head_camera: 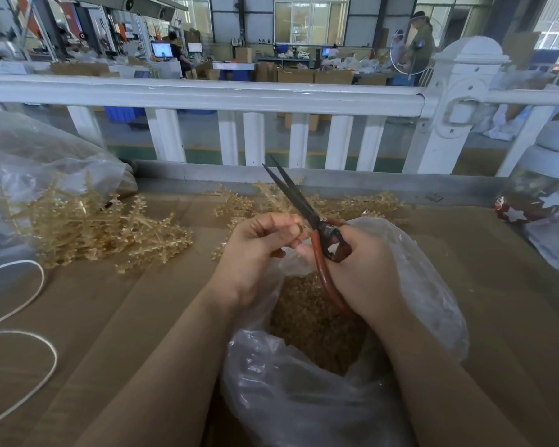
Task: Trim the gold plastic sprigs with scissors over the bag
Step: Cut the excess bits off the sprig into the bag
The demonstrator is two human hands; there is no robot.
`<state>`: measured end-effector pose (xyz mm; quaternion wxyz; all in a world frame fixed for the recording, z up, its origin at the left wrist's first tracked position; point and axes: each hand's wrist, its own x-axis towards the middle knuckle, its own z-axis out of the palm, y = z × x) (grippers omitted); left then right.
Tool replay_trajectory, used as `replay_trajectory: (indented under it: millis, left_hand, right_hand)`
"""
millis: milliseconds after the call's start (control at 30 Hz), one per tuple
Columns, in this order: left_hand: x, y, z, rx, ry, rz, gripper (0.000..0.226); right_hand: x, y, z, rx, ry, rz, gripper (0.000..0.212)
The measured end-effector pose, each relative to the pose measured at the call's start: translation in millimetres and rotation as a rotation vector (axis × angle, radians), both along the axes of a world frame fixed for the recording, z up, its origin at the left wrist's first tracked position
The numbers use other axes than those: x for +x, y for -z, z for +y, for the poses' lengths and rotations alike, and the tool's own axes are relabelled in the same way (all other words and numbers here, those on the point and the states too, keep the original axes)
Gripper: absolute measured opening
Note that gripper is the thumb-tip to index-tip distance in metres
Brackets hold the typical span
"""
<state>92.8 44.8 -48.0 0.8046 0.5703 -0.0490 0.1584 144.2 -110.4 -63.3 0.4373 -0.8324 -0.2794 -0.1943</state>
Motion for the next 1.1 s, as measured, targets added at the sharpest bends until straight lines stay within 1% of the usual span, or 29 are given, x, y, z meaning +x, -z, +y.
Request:
replay_trajectory:
  millis: [67, 200, 267, 300, 333, 467, 533, 600, 700, 733, 800, 867, 967, 1100]
  left_hand:
    - [-0.8, -0.2, -4.2, -0.048, 0.055, -0.001, 0.015]
    - [-0.6, 0.6, -7.9, -0.066, 0.092, 0.023, 0.01]
    - [0.4, 0.9, -6.8, -0.091, 0.088, 0.055, 0.009]
    - [0.3, 0.6, -6.5, -0.092, 0.091, 0.06, 0.007]
    - [-0.3, -0.5, -6.9, -0.078, 0.087, 0.054, 0.004]
    - [-1.0, -1.6, -10.1, 0.015, 0.025, 0.015, 0.008]
    - [0.3, -0.9, -8.8, 0.093, -0.035, 0.03, 0.006]
    - [1.0, 0.0, -6.5, 0.169, -0.089, 0.058, 0.009]
    - [0.9, 0.3, -6.9, 0.105, -0.123, 0.082, 0.028]
    - [1.1, 0.3, -7.9, 0.079, -0.138, 0.088, 0.028]
    - [1.3, 0.1, -9.3, 0.071, -0.156, 0.091, 0.019]
    - [1.4, 0.0, -8.1, 0.115, -0.172, 0.074, 0.017]
    - [-0.3, -0.7, -2.4, 0.203, -0.233, 0.003, 0.021]
    - [0.5, -1.3, 2.5, 0.312, -0.34, -0.081, 0.02]
  right_hand:
    - [-2.4, -2.6, 1.8, 0.079, -0.033, 0.062, 0.037]
    - [-3.5, -5.9, 3.9, 0.182, -0.066, 0.2, 0.025]
    - [-1.5, -5.0, 3.8, 0.222, -0.087, 0.237, 0.015]
    - [-0.4, -4.1, 3.7, 0.241, -0.096, 0.246, 0.014]
    - [0.1, -3.5, 3.3, 0.258, -0.103, 0.25, 0.015]
    - [-0.1, -3.5, 2.5, 0.286, -0.1, 0.251, 0.014]
    - [0.0, -3.9, 2.3, 0.3, -0.081, 0.256, 0.014]
    - [-0.1, -4.0, 2.3, 0.306, -0.062, 0.256, 0.012]
    - [-1.4, -4.1, 2.9, 0.271, -0.06, 0.237, 0.012]
    - [-1.8, -4.1, 3.0, 0.256, -0.06, 0.233, 0.013]
    - [-1.5, -3.1, 3.2, 0.217, -0.051, 0.209, 0.014]
    - [-0.4, -1.4, 3.8, 0.174, -0.011, 0.165, 0.018]
    - [1.9, 0.0, 2.0, 0.09, 0.111, 0.055, 0.02]
    - [2.9, 1.1, -2.8, -0.063, 0.18, -0.07, 0.039]
